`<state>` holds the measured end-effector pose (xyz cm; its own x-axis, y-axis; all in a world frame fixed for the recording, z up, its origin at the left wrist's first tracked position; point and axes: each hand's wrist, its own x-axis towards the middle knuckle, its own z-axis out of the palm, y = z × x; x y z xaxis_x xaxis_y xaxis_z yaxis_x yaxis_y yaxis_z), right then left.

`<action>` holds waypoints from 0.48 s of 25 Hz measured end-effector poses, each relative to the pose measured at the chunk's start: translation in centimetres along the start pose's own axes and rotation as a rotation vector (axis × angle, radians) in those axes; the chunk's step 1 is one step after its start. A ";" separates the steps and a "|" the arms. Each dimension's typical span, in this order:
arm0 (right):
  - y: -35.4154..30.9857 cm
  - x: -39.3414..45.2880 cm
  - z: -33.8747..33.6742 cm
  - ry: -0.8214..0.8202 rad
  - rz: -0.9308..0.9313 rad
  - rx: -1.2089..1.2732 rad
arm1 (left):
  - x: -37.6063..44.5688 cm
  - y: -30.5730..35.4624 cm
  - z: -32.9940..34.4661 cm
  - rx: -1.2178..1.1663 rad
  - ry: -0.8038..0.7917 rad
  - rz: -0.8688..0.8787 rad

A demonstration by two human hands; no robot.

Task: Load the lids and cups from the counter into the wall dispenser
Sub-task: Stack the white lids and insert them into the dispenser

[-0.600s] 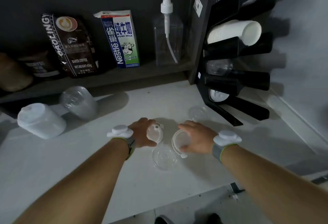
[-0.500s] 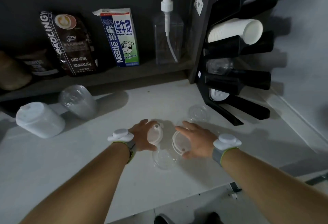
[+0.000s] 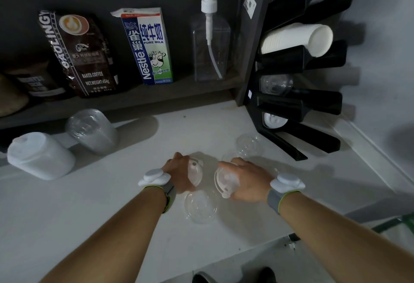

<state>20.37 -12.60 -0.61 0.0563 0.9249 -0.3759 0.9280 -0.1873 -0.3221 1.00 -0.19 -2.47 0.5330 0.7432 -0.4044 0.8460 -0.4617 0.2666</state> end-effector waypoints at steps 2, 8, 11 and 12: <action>-0.1 -0.5 -0.4 0.079 0.024 0.178 | 0.0 -0.6 -0.1 -0.056 0.012 0.006; -0.3 -1.0 -1.5 0.120 0.167 0.977 | -0.9 -1.6 -0.4 -0.252 0.017 0.050; -0.5 -0.5 -1.0 0.098 0.182 1.277 | -1.4 -1.9 -0.2 -0.428 0.029 0.093; -0.7 -0.4 -0.9 0.092 0.181 1.343 | -1.5 -2.0 -0.2 -0.476 0.043 0.095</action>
<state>20.07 -12.51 0.51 0.2112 0.8621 -0.4607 -0.1642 -0.4333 -0.8861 -1.44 -0.29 -2.26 0.5984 0.7323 -0.3250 0.6891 -0.2635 0.6751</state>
